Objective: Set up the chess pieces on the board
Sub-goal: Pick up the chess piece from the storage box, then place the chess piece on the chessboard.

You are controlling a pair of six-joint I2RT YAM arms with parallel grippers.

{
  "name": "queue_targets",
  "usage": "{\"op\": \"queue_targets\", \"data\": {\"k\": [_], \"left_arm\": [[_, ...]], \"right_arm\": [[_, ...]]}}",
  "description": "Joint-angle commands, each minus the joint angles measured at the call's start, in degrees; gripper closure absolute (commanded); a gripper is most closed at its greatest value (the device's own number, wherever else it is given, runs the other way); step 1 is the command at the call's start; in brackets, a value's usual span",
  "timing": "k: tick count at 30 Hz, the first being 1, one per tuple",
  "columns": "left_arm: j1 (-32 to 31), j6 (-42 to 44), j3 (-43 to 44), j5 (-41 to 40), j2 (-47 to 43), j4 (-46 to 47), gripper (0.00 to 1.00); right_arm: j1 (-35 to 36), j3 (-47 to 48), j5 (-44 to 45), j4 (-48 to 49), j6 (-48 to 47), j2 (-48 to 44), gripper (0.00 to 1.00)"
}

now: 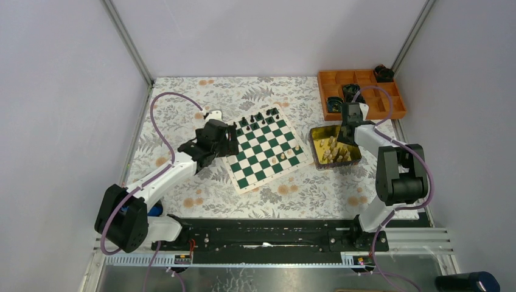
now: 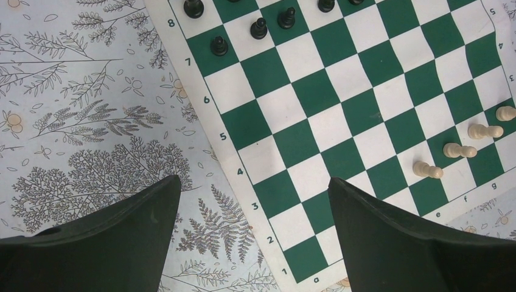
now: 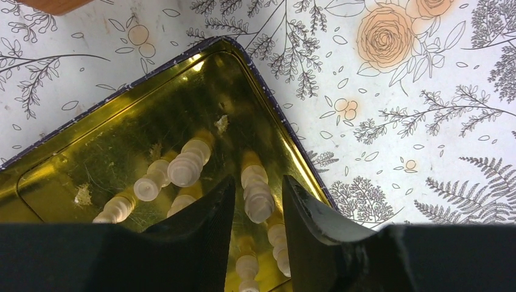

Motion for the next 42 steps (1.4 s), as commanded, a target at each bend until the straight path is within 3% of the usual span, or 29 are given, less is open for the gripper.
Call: {"op": "queue_targets", "data": {"k": [1, 11, 31, 42], "left_arm": [[-0.5, 1.2, 0.2, -0.6, 0.9, 3.3, 0.01], [-0.4, 1.0, 0.3, -0.6, 1.5, 3.5, 0.01], [-0.1, 0.4, 0.0, -1.5, 0.3, 3.2, 0.01], [-0.1, -1.2, -0.8, -1.6, -0.8, 2.9, 0.01]], "right_arm": [[-0.6, 2.2, -0.8, 2.1, 0.4, 0.6, 0.62], [-1.1, 3.6, -1.2, 1.4, -0.4, 1.0, 1.00], [-0.2, 8.4, -10.0, -3.4, -0.7, -7.6, 1.00], [14.3, 15.5, -11.0, -11.0, -2.9, -8.3, 1.00]]}}
